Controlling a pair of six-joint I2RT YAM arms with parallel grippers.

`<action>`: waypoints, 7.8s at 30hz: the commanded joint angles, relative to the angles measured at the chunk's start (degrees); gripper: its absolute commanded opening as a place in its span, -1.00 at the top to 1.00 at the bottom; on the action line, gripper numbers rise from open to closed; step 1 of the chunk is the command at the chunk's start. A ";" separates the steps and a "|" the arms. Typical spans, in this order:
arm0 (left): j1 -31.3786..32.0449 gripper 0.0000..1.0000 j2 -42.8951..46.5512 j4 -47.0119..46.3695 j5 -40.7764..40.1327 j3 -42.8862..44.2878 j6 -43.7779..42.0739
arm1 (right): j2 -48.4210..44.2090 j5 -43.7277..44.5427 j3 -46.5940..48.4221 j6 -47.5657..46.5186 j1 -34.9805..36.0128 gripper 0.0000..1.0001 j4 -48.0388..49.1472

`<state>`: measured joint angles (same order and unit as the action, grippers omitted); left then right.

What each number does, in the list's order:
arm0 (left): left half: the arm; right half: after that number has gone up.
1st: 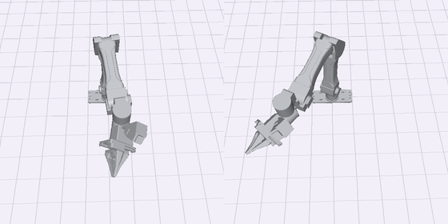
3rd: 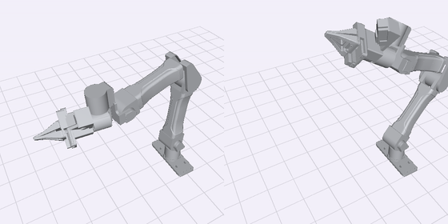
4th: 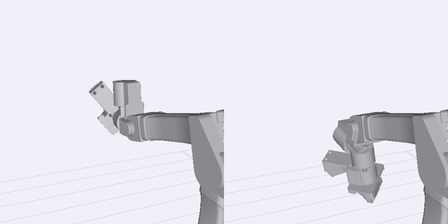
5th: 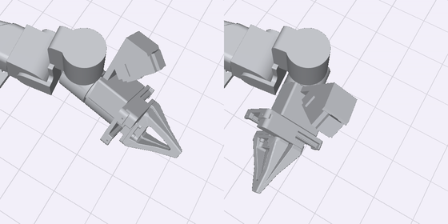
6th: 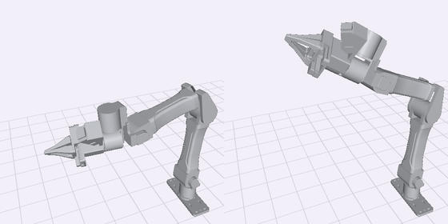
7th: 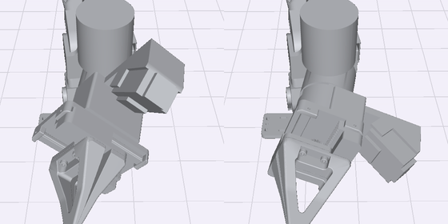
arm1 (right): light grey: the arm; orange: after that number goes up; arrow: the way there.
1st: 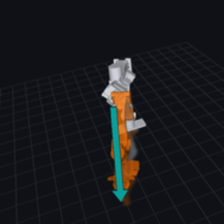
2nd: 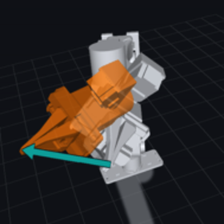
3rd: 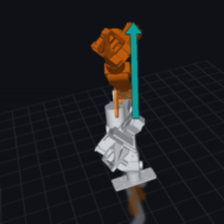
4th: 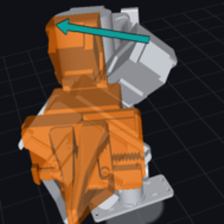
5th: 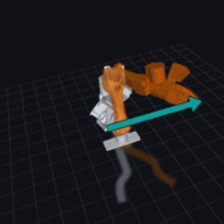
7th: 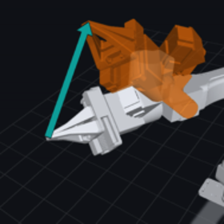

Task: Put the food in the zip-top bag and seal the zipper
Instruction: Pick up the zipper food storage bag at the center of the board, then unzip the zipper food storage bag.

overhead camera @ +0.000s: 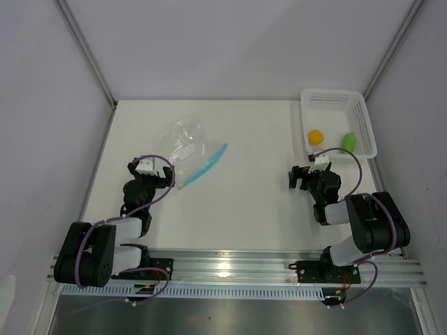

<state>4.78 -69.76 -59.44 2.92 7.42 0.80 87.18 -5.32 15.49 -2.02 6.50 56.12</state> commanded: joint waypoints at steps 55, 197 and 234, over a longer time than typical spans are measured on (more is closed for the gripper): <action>15.25 -0.84 34.45 79.29 -6.61 28.69 29.53 | -43.32 -24.65 12.38 30.76 -2.11 -0.99 -68.33; 39.70 0.17 -13.39 102.77 17.65 69.13 33.39 | -8.25 -29.57 52.80 33.75 22.94 1.00 -94.26; 40.22 0.99 -11.99 112.08 14.32 72.47 34.27 | 2.82 -4.89 66.50 17.94 23.38 1.00 -109.99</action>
<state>44.56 -83.40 47.46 19.42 76.40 35.55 87.96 -20.88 77.87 21.65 29.80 -49.15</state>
